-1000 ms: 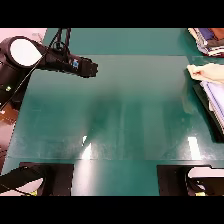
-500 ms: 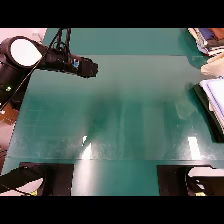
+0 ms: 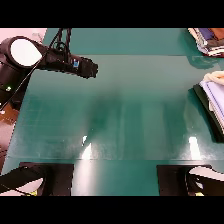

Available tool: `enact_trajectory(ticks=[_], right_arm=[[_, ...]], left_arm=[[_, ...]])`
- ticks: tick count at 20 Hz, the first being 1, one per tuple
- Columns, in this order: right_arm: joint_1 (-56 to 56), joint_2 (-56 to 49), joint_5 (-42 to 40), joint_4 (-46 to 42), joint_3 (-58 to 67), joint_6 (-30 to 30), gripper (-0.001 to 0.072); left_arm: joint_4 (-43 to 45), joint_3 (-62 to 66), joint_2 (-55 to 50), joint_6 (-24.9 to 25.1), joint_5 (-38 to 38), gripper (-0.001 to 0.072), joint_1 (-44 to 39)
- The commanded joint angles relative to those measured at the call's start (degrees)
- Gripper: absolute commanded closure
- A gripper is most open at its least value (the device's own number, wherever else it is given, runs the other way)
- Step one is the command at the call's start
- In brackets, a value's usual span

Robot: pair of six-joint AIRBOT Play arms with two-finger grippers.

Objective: Fold the shirts.

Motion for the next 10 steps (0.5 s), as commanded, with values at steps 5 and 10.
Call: enact_trajectory(ticks=[5,10], right_arm=[[-12.81,5.22,1.46,-7.61,-17.33,-0.07,0.0438],[-18.27,5.18,1.51,-7.37,-19.02,-0.07,0.0238]], left_arm=[[0.04,0.00,0.00,0.57,-0.04,0.0684,-0.02],[0.04,0.00,0.00,0.57,0.04,0.0684,-0.02]])
